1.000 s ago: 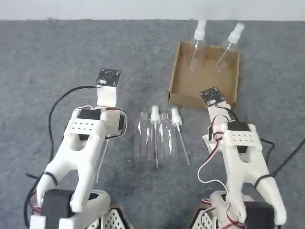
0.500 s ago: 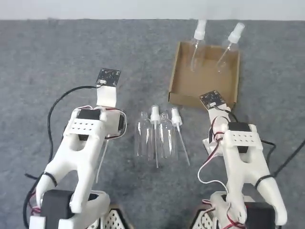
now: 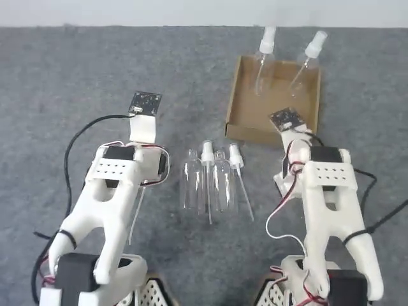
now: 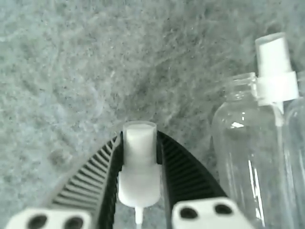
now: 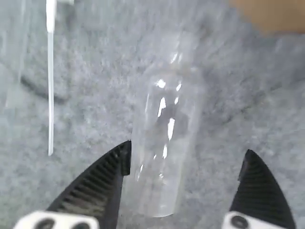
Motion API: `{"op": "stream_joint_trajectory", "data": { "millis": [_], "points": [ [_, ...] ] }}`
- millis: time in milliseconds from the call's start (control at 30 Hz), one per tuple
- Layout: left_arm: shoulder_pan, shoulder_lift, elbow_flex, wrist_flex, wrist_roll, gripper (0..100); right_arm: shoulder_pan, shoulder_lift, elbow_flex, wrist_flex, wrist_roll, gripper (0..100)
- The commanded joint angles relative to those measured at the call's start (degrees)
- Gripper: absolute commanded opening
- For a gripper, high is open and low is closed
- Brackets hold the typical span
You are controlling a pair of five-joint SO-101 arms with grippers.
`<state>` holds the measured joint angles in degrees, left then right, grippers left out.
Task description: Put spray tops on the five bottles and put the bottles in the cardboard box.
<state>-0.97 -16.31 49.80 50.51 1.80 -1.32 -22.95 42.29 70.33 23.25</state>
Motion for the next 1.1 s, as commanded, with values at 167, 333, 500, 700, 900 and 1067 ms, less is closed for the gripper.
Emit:
{"op": "stream_joint_trajectory", "data": {
  "millis": [167,333,500,700,900,1067],
  "points": [
    [-0.35,-2.81,0.40,-1.23,0.09,1,-6.02,-0.57,-11.52,0.84,-0.79,29.7],
    [-0.35,-2.81,0.40,-1.23,0.09,1,-6.37,3.21,-14.33,-0.13,1.67,29.7],
    [-0.35,-2.81,0.40,-1.23,0.09,1,-4.44,10.59,-14.33,-4.97,2.11,29.6],
    [-0.35,-2.81,0.40,-1.23,0.09,1,-4.00,15.52,-14.07,-6.90,4.75,29.6],
    [-0.35,-2.81,0.40,-1.23,0.09,1,-2.77,19.47,-13.36,-9.36,4.66,29.6],
    [-0.35,-2.81,0.48,-1.23,0.09,1,-2.77,21.32,-12.57,-11.47,4.40,24.3]
  ]
}}
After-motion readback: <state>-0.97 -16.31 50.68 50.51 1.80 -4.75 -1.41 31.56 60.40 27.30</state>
